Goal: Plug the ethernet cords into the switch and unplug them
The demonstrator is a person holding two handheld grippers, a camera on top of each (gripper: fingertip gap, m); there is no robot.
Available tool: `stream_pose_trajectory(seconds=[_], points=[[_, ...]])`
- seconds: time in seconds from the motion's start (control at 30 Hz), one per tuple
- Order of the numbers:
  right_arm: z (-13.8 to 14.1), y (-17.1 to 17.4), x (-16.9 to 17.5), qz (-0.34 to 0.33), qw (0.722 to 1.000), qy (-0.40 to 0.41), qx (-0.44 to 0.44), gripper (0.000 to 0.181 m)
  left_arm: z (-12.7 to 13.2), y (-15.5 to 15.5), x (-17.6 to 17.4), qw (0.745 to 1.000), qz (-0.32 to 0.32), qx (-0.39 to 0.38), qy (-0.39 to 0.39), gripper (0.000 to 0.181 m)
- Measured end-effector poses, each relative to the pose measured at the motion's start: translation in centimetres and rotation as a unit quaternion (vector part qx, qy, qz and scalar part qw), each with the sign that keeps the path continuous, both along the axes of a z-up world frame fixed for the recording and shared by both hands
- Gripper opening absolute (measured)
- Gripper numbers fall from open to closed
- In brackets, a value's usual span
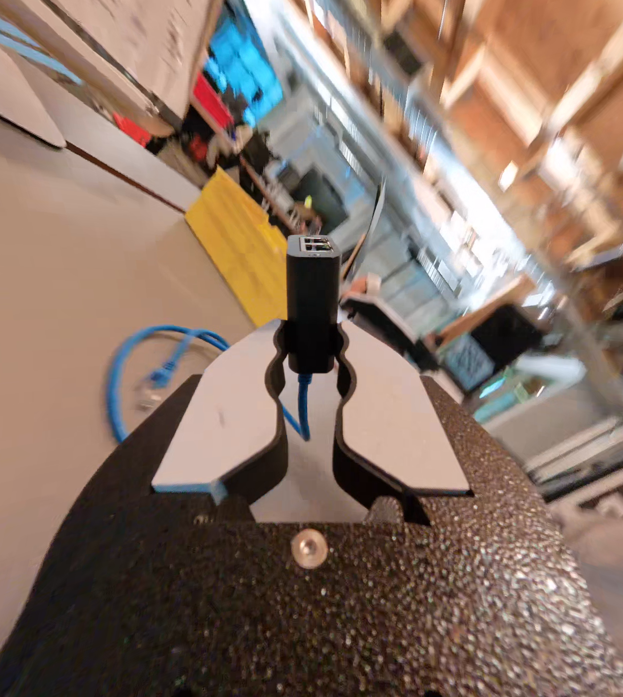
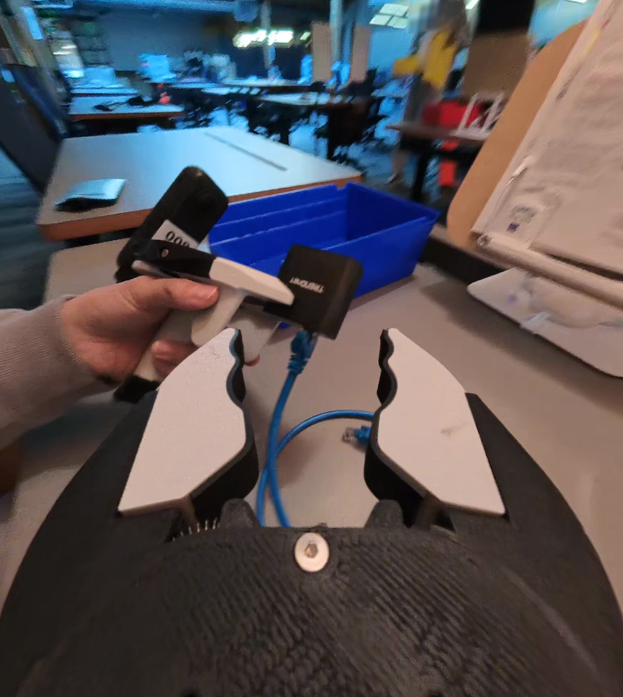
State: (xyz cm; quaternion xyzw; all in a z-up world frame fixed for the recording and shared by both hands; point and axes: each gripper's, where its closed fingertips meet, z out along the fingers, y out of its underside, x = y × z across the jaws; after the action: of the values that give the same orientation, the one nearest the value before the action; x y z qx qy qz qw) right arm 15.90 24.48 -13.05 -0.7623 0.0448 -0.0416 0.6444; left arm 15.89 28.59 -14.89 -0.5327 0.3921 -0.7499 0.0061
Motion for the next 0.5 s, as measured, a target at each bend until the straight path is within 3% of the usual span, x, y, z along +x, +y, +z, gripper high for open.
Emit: stream_pose_trajectory(seconds=[0.07,0.17,0.3,0.5], points=[[-0.6,0.9,-0.4,-0.036,0.999,-0.037,0.016,0.063,0.0,0.3,0.6,0.996,0.038,-0.085,0.015,0.023],[-1.5,1.6,0.5,-0.078,0.995,-0.054,0.007,0.051,-0.3,-0.5,0.8,0.985,0.043,-0.166,0.033,0.023],[-2.6,1.5,0.9,-0.079,0.993,-0.084,-0.035,0.021,-0.1,-1.2,0.9,0.982,0.052,-0.177,0.037,0.023],[-3.1,0.8,1.4,-0.082,0.989,-0.108,-0.058,0.013,0.1,-2.1,0.9,0.986,0.042,-0.158,0.027,0.023]])
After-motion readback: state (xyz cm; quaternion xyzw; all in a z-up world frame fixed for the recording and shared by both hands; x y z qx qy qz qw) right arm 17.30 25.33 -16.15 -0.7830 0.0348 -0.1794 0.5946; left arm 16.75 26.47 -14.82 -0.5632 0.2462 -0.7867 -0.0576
